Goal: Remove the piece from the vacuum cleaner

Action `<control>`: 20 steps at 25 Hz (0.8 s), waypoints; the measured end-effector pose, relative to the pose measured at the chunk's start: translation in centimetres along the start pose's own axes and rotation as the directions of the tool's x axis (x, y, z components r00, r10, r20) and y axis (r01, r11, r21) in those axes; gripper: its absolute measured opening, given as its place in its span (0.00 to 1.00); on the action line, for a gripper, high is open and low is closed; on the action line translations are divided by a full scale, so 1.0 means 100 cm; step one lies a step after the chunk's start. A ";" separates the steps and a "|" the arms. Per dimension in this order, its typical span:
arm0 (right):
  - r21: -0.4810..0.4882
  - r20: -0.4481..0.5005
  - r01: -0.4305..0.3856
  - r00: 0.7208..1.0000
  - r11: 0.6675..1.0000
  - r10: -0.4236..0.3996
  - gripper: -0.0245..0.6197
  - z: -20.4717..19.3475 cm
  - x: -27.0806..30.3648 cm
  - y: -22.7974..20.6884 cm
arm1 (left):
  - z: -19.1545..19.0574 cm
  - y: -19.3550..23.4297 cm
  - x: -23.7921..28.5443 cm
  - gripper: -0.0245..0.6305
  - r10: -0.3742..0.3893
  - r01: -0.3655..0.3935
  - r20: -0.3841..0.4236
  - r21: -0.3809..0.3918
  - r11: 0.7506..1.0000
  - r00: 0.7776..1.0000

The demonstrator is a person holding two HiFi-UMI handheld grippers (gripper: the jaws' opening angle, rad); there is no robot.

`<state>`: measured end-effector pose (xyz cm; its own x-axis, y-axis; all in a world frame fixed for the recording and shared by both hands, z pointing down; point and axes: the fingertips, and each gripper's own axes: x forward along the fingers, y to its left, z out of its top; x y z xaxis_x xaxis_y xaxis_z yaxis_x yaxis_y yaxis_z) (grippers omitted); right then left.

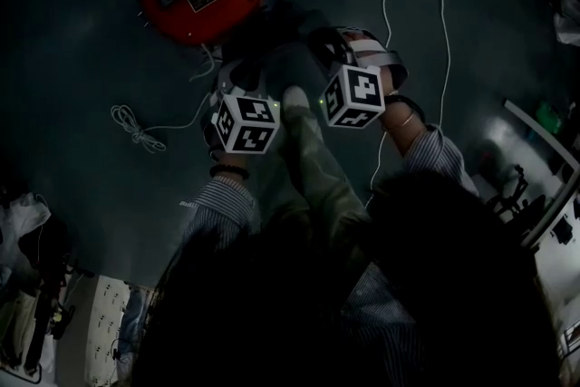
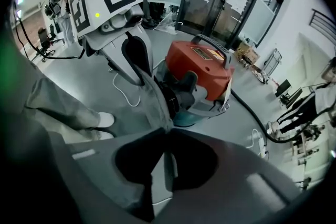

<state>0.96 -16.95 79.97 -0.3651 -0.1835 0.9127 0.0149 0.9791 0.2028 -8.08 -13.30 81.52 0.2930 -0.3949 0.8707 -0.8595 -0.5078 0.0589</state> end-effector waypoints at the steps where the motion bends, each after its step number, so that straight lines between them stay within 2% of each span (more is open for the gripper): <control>1: 0.005 -0.003 -0.007 1.000 1.000 0.007 0.10 0.000 0.001 0.001 | -0.001 -0.002 0.001 0.16 -0.006 0.006 -0.004 0.003 1.000 1.000; 5: 0.043 0.003 -0.029 1.000 0.999 0.029 0.08 0.000 0.000 0.002 | -0.002 -0.005 0.001 0.11 -0.014 0.014 -0.010 0.012 1.000 1.000; 13: 0.084 0.002 -0.052 0.999 0.995 0.052 0.08 0.000 -0.005 0.005 | 0.000 -0.006 -0.003 0.10 -0.010 0.010 0.003 -0.008 1.000 1.000; 20: 0.077 -0.010 -0.072 0.997 0.994 0.073 0.08 -0.002 -0.012 0.020 | -0.009 -0.019 -0.008 0.10 -0.028 0.028 -0.007 -0.017 0.999 1.000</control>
<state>1.63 -14.79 79.42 -0.3540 -0.1128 0.9284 -0.0305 0.9936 0.1091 -7.05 -11.38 81.14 0.3140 -0.3749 0.8723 -0.8578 -0.5059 0.0913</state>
